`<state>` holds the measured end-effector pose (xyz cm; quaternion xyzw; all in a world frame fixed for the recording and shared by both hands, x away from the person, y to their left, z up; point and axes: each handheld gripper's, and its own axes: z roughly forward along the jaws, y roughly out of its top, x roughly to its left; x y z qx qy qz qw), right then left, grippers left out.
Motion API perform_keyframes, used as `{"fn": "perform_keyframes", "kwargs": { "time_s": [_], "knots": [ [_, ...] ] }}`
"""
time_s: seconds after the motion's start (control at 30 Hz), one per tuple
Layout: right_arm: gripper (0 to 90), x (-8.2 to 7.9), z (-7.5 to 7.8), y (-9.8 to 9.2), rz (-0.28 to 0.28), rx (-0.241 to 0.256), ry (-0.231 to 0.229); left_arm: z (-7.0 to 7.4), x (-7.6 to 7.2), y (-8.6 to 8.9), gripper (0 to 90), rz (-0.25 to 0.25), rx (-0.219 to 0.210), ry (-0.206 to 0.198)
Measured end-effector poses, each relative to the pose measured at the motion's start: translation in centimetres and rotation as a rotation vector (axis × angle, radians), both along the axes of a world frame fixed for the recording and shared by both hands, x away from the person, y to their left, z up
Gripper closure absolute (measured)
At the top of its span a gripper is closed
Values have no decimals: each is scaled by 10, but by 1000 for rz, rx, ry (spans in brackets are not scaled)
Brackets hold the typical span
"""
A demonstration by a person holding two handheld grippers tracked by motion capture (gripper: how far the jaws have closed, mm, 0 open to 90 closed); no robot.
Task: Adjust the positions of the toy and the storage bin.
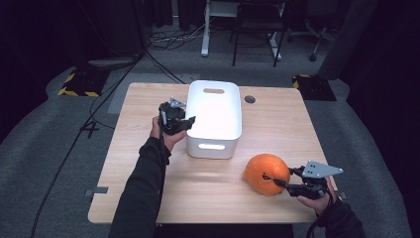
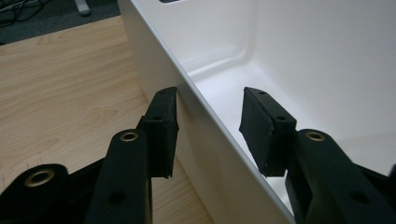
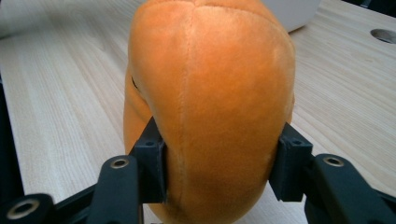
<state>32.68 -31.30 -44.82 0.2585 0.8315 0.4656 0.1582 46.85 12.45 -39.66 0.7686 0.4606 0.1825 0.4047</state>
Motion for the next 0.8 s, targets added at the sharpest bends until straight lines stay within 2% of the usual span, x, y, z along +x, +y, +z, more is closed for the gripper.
{"fn": "perform_keyframes", "kwargs": {
  "time_s": [0.03, 0.1, 0.17, 0.23, 0.27, 0.33, 0.43, 0.53, 0.57, 0.8],
  "knots": [
    [497, 0, 0, -1, -3, -5, -2, 0, -5, -5, 563, -25, -5, -1],
    [499, 0, 1, -2, -8, -8, -10, 0, -7, -8, 550, -39, -1, 2],
    [500, 1, 2, -5, -30, -19, -18, 2, -17, -18, 532, -77, -14, -11],
    [500, 1, 2, -6, -44, -18, -17, 3, -20, -20, 536, -90, -12, -17],
    [500, 3, 2, -10, -59, -25, -25, 5, -26, -27, 534, -107, -4, -31],
    [499, 4, 2, -13, -73, -24, -21, 7, -30, -32, 527, -129, 34, -27],
    [499, 6, 3, -17, -91, -29, -28, 8, -34, -39, 540, -119, 49, -32],
    [499, 7, 3, -20, -100, -26, -22, 8, -37, -41, 550, -125, 40, -28],
    [499, 8, 3, -23, -109, -27, -24, 7, -40, -43, 550, -135, 31, -14],
    [498, 12, 2, -31, -140, -18, -25, 6, -56, -50, 527, -140, 14, -28]
  ]
}}
